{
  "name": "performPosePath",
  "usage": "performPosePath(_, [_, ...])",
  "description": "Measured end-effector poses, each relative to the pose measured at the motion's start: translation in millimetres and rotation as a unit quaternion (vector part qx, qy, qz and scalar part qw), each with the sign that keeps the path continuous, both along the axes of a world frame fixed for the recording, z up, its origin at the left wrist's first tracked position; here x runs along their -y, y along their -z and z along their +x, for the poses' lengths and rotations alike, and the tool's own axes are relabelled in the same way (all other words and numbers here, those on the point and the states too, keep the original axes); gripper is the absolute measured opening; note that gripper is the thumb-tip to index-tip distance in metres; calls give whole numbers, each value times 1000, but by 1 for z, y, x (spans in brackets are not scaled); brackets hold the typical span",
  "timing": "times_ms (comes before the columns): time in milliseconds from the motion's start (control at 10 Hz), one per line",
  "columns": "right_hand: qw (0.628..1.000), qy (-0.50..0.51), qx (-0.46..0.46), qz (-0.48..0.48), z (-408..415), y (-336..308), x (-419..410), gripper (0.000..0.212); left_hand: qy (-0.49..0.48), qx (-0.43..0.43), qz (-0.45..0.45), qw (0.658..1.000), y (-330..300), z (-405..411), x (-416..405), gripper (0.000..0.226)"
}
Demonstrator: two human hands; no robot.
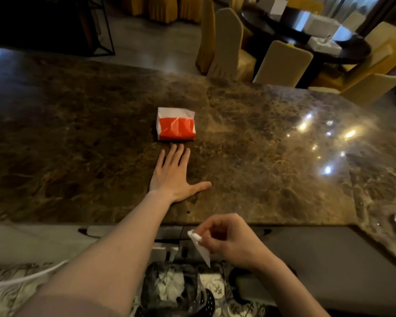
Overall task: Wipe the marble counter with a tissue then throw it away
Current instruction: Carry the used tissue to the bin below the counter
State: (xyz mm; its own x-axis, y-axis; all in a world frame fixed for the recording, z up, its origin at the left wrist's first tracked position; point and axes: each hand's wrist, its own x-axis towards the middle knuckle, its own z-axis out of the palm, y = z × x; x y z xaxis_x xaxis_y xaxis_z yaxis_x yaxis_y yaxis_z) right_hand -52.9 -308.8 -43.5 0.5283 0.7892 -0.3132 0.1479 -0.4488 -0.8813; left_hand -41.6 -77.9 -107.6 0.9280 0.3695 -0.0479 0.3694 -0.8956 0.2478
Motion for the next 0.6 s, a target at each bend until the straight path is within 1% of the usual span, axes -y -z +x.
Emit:
performPosePath(100, [997, -16, 48, -59, -21, 26, 4, 20, -3, 8, -3, 1000, 0, 3, 1, 130])
performPosePath(200, [984, -75, 125, -106, -42, 48, 2, 27, -3, 5, -1, 1000, 3, 0, 0, 130])
performPosePath(300, [977, -93, 140, -133, -57, 71, -1, 28, -2, 2, 5, 1000, 3, -1, 0, 128])
performPosePath(400, [970, -111, 138, -165, -65, 88, 2, 23, -5, 2, 6, 1000, 3, -3, 1, 128])
performPosePath(500, [960, -140, 149, -191, -66, 89, 4, 32, -5, 3, 7, 1000, 3, -2, 1, 127])
performPosePath(600, [969, -103, 162, -155, -49, 64, 3, 23, -9, 7, 5, 1000, 1, -3, 2, 126])
